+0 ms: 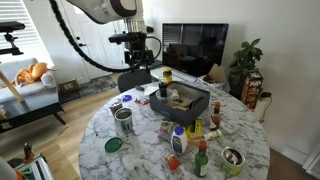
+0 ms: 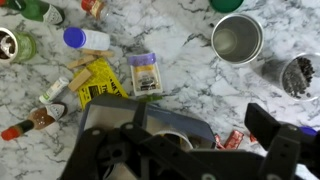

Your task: Pick up the flash light from the clear cup and put it on the table, pick up the clear cup from the blue box and put it on the table

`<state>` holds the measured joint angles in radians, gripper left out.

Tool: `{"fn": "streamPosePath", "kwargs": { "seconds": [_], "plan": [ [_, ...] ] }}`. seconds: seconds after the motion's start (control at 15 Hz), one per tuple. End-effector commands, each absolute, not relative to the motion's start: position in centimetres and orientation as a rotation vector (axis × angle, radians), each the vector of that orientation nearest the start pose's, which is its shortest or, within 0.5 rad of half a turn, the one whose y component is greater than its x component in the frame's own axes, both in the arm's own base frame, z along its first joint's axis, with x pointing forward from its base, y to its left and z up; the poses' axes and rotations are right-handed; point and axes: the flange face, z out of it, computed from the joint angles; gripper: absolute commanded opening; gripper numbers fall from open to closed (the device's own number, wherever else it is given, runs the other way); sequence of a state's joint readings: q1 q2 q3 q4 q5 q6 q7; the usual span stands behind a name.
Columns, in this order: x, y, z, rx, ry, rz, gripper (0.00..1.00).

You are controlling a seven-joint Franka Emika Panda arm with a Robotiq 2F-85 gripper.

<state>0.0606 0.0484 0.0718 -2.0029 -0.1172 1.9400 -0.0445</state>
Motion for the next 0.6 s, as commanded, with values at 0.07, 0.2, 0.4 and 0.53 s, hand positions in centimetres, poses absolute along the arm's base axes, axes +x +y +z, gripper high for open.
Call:
{"fn": "streamPosePath", "kwargs": {
  "seconds": [0.07, 0.2, 0.4, 0.53],
  "plan": [
    [63.5, 8.4, 38.4, -3.260, -0.508, 0.197, 1.00],
    [66.1, 8.7, 37.1, -3.246, -0.571, 0.214, 1.00],
    [68.9, 9.0, 34.9, -3.193, -0.665, 0.227, 1.00],
    [70.1, 8.9, 33.4, -3.180, -0.709, 0.259, 1.00]
  ]
}}
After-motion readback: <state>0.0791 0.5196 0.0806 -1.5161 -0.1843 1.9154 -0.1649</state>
